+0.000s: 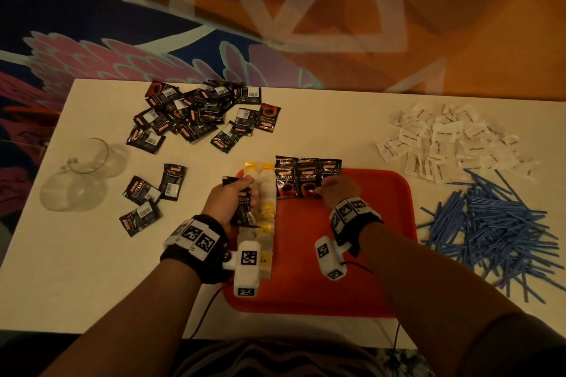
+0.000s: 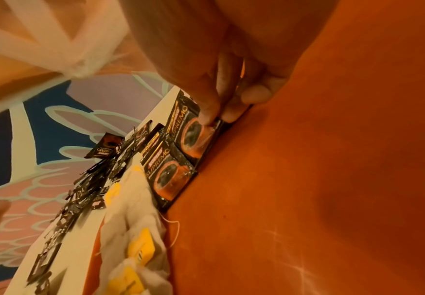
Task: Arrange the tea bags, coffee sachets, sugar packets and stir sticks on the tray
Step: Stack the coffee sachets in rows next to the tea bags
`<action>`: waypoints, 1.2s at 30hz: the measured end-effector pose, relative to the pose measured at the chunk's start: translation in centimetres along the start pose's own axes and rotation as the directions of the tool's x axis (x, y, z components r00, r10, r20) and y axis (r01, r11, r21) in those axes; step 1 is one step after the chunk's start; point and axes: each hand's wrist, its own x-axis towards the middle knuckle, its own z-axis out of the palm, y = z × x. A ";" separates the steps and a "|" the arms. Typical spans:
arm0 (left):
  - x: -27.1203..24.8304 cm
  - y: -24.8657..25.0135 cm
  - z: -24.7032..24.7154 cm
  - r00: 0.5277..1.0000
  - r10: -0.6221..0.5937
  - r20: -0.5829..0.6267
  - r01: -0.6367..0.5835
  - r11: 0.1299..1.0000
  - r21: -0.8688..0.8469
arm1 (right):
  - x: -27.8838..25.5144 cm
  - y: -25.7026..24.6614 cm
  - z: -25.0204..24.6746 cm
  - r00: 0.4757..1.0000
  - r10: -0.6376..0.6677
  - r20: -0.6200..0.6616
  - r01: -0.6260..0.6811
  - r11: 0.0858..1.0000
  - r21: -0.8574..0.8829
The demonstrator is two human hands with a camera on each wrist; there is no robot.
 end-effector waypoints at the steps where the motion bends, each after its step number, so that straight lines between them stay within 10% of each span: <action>1: 0.0 0.0 0.0 1.000 0.000 0.002 0.000 1.000 -0.002 | 0.1 -0.1 0.1 1.000 0.009 -0.001 -0.009 1.000 -0.004; 18: 0.7 -0.9 -0.6 0.998 -0.029 0.060 0.029 1.000 0.004 | 0.1 0.2 0.4 0.996 0.027 -0.083 -0.020 0.996 0.082; 26: 0.3 -1.4 -0.5 0.996 -0.039 0.079 0.036 0.999 0.039 | -2.0 1.6 1.5 0.963 -0.268 0.010 0.263 0.938 -0.225; 36: 0.0 -2.1 -0.7 0.996 -0.065 0.057 0.062 0.996 0.057 | -2.0 2.7 2.5 0.969 -0.245 -0.034 0.233 0.950 -0.209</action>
